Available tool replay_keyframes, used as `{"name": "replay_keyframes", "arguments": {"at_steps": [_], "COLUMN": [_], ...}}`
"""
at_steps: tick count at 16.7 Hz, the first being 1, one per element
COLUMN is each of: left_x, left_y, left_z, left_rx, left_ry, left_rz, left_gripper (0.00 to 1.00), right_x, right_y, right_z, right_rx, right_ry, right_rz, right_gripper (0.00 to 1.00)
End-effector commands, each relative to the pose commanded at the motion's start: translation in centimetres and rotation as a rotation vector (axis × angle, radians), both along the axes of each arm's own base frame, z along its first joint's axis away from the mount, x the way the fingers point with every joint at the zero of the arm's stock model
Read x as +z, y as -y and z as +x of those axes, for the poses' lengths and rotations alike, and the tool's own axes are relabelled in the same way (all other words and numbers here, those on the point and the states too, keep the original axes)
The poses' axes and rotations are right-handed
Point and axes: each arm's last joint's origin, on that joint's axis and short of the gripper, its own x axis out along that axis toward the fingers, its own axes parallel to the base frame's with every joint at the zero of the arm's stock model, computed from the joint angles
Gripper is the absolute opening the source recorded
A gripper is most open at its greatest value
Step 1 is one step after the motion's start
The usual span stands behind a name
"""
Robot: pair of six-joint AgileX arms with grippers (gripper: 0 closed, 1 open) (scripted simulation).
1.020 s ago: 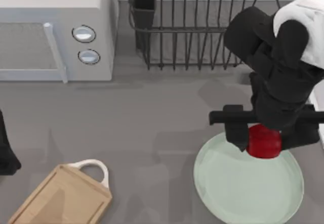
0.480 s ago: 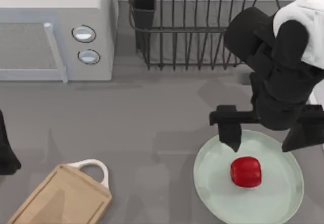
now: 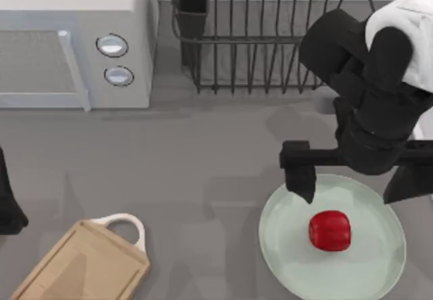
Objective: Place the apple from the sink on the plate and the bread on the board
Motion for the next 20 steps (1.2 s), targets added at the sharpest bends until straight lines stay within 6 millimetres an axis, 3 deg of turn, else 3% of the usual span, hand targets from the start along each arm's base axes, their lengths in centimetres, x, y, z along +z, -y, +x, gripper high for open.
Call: {"name": "replay_keyframes", "arguments": {"at_steps": [5, 9, 13, 17, 20], "left_x": [0.0, 0.0, 0.0, 0.0, 0.0], "left_y": [0.0, 0.0, 0.0, 0.0, 0.0], "left_z": [0.0, 0.0, 0.0, 0.0, 0.0], "left_rx": [0.0, 0.0, 0.0, 0.0, 0.0], "left_ry": [0.0, 0.0, 0.0, 0.0, 0.0], "left_rz": [0.0, 0.0, 0.0, 0.0, 0.0], "left_gripper": [1.0, 1.0, 1.0, 1.0, 1.0], "right_x": [0.5, 1.8, 2.4, 0.0, -3.0], "right_y": [1.9, 6.4, 11.7, 15.6, 17.2], "right_z": [-0.5, -2.9, -7.4, -12.0, -13.8], "right_rx": [0.001, 0.002, 0.005, 0.006, 0.008], "right_ry": [0.073, 0.284, 0.644, 1.058, 1.317], "right_rz": [0.048, 0.152, 0.245, 0.236, 0.157], "right_gripper": [1.0, 1.0, 1.0, 1.0, 1.0]}}
